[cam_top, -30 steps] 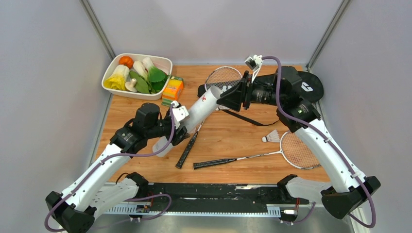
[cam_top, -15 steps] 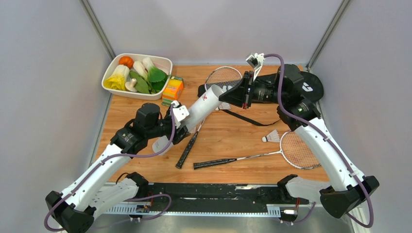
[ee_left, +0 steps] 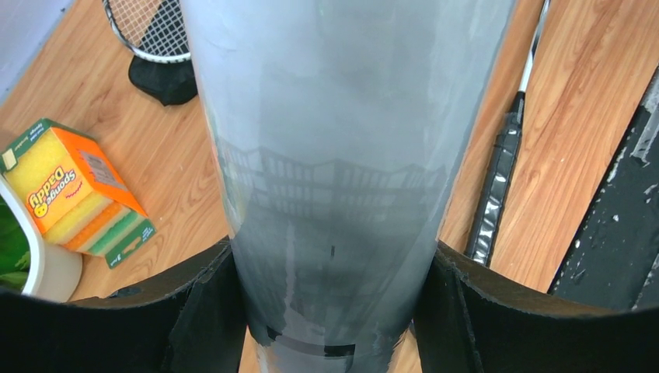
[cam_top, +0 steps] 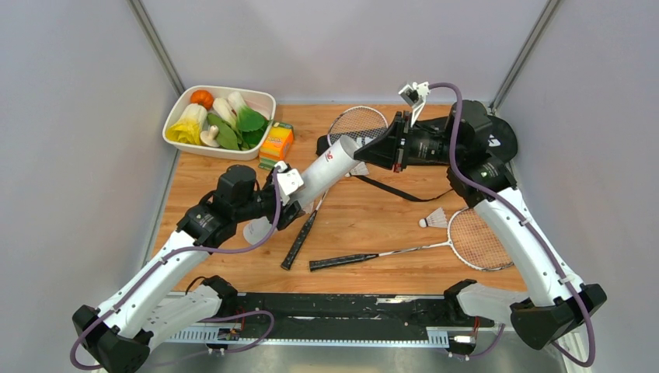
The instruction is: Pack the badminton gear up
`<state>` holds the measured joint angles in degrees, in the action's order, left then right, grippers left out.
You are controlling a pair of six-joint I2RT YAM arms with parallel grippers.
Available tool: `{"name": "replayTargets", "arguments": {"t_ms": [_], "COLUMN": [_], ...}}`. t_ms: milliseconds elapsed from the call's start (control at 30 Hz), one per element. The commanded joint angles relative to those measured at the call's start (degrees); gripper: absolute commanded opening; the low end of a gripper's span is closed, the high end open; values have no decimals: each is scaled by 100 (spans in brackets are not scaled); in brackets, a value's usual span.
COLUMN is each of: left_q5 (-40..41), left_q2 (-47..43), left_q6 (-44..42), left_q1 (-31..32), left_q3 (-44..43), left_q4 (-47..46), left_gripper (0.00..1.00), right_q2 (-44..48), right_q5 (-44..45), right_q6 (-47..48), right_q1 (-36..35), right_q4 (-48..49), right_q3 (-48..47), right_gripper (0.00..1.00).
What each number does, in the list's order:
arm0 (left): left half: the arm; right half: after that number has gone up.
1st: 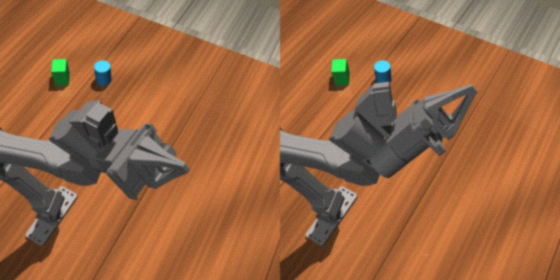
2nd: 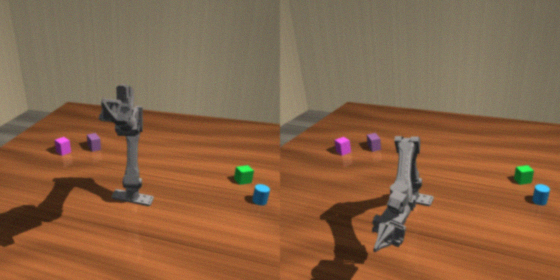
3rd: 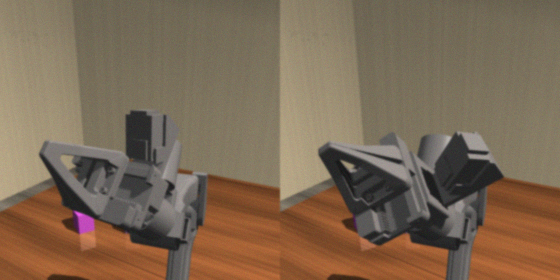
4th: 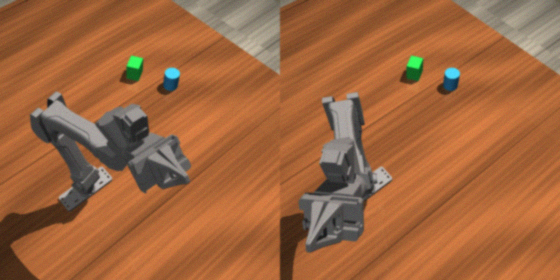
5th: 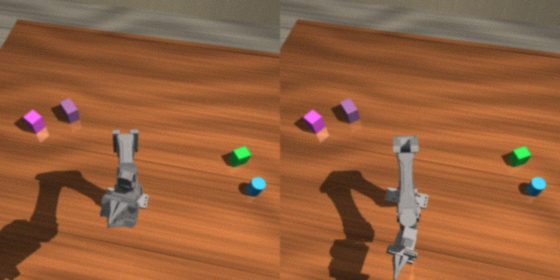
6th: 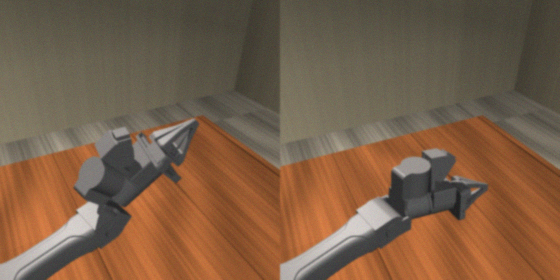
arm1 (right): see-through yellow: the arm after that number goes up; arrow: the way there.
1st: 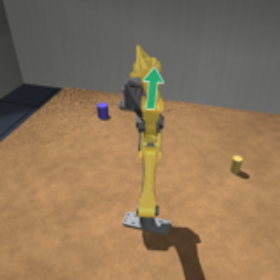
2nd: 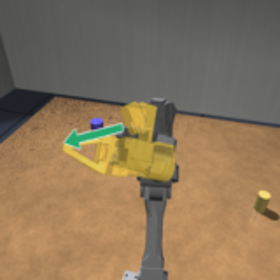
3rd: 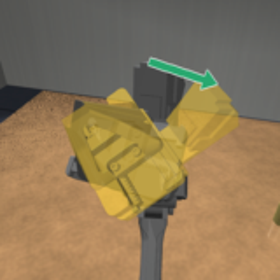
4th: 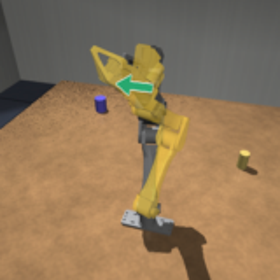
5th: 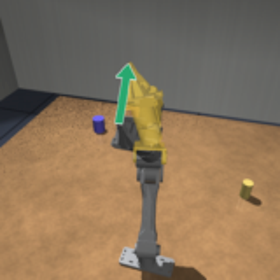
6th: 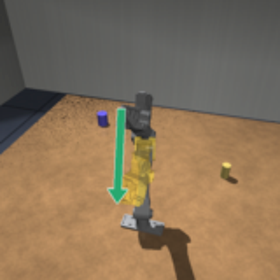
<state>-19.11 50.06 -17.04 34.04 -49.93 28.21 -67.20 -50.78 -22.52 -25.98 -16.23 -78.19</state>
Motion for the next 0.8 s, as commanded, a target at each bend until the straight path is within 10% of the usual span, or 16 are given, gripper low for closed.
{"name": "replayTargets", "arguments": {"t_ms": [0,300,767], "left_q5": [177,328,2385], "left_q2": [-114,-107,-1224], "left_q6": [-115,-76,428], "left_q1": [-47,-47,-45], "left_q3": [52,41,579], "left_q4": [28,30,-968], "left_gripper": [53,53,54], "right_q2": [268,368,1165], "right_q5": [-131,211,3226], "right_q6": [-212,-211,-694], "right_q1": [174,198,208], "right_q4": [482,533,184], "right_q3": [-410,-329,2268], "right_gripper": [0,0,0]}}
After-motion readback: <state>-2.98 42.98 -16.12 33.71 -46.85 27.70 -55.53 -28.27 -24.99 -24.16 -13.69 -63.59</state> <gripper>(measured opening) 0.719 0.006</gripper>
